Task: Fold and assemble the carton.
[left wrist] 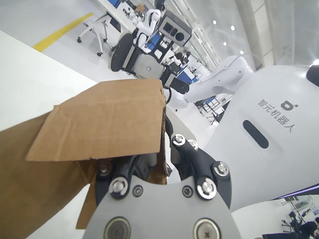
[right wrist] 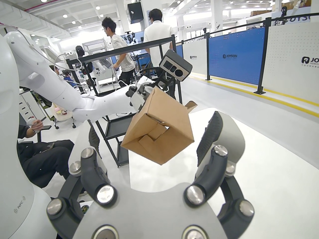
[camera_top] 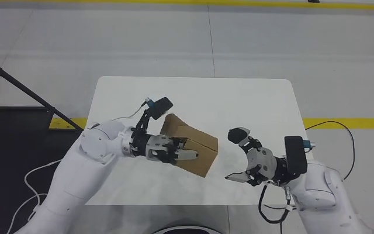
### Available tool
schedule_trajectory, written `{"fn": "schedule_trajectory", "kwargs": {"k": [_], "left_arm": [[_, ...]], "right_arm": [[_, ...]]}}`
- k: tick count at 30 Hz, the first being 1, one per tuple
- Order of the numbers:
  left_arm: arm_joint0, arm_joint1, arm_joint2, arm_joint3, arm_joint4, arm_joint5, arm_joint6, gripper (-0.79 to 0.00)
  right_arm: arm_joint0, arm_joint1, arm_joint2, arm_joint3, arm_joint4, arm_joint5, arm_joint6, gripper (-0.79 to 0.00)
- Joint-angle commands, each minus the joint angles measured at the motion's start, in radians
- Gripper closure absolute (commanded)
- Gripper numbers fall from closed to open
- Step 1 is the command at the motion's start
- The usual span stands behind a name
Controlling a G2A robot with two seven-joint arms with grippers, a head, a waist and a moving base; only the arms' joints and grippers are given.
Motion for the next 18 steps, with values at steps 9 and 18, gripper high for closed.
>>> {"fn": "schedule_trajectory", "kwargs": {"k": [9,18], "left_arm": [[-0.089,0.04,0.067,-0.004,0.05,0.0,0.001,0.0],[-0.089,0.04,0.067,-0.004,0.05,0.0,0.001,0.0]], "right_arm": [[-0.025,0.003,0.037,-0.024,-0.022,0.002,-0.019,-0.785],[-0.025,0.003,0.037,-0.024,-0.022,0.002,-0.019,-0.785]]}}
